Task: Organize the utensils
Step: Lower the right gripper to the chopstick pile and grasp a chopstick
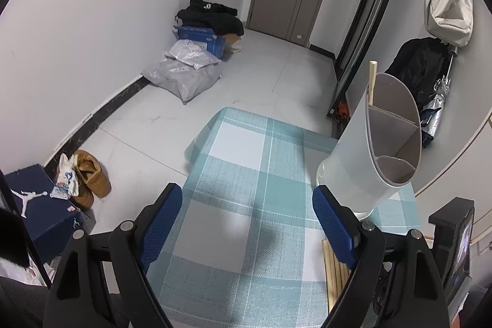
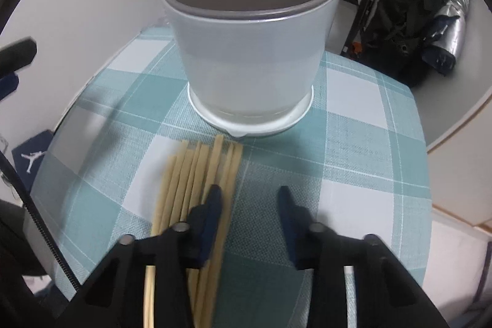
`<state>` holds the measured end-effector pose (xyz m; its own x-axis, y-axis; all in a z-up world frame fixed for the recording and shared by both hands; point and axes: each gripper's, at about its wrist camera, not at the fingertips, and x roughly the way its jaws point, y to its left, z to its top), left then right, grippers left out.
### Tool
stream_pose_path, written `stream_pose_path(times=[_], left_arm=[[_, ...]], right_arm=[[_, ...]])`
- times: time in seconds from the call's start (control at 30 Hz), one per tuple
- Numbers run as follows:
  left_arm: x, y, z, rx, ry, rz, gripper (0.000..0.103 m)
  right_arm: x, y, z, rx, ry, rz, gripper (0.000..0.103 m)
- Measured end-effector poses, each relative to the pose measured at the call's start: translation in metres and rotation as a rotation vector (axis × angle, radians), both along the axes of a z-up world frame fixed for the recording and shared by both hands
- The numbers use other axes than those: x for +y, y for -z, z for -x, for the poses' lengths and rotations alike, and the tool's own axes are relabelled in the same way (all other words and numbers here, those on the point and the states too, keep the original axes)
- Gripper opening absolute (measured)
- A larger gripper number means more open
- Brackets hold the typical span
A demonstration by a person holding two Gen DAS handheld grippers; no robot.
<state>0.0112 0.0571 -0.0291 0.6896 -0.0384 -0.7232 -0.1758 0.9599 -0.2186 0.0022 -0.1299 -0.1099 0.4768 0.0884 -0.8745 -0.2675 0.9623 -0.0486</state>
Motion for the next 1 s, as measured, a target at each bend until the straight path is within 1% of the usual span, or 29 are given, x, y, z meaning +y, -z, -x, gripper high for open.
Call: stream_pose_path(times=[0.17,0.27,0.3,0.37,0.47,0.6,0.73,0.87,0.97,1.0], left_arm=[[0.007,0.003,-0.002,0.026,-0.023,0.032,0.084],[0.009,0.004,-0.003,0.036,-0.035,0.051,0.084],[0.009,0.004,-0.003,0.04,-0.032,0.053,0.084],[0.007,0.004,-0.004,0.045,-0.026,0.051,0.084],[0.006,0.002,-0.005,0.046,-0.026,0.042,0.084],[0.011,-0.004,-0.003,0.018,-0.041,0.043,0.084],[0.012,-0.002,-0.002,0.026,-0.05,0.052,0.084],[0.011,-0.001,-0.003,0.031,-0.037,0.052,0.084],[0.01,0.002,-0.004,0.043,-0.017,0.054,0.084],[0.01,0.003,-0.004,0.049,-0.013,0.058,0.084]], right_arm=[[-0.008,0.0,-0.001,0.022,0.027,-0.047,0.031],[-0.011,-0.001,0.0,0.031,0.04,-0.058,0.028],[-0.012,-0.001,0.001,0.037,0.043,-0.059,0.026],[-0.006,0.001,0.003,0.045,0.052,-0.049,0.024],[-0.003,0.0,0.005,0.042,0.038,-0.047,0.023],[0.004,0.001,0.005,0.031,0.022,-0.014,0.024],[0.012,0.0,-0.002,0.038,0.006,0.008,0.024],[0.018,-0.001,-0.014,0.05,-0.017,0.021,0.024],[0.019,-0.001,-0.025,0.06,-0.009,0.001,0.024],[0.019,-0.002,-0.026,0.06,-0.011,0.004,0.02]])
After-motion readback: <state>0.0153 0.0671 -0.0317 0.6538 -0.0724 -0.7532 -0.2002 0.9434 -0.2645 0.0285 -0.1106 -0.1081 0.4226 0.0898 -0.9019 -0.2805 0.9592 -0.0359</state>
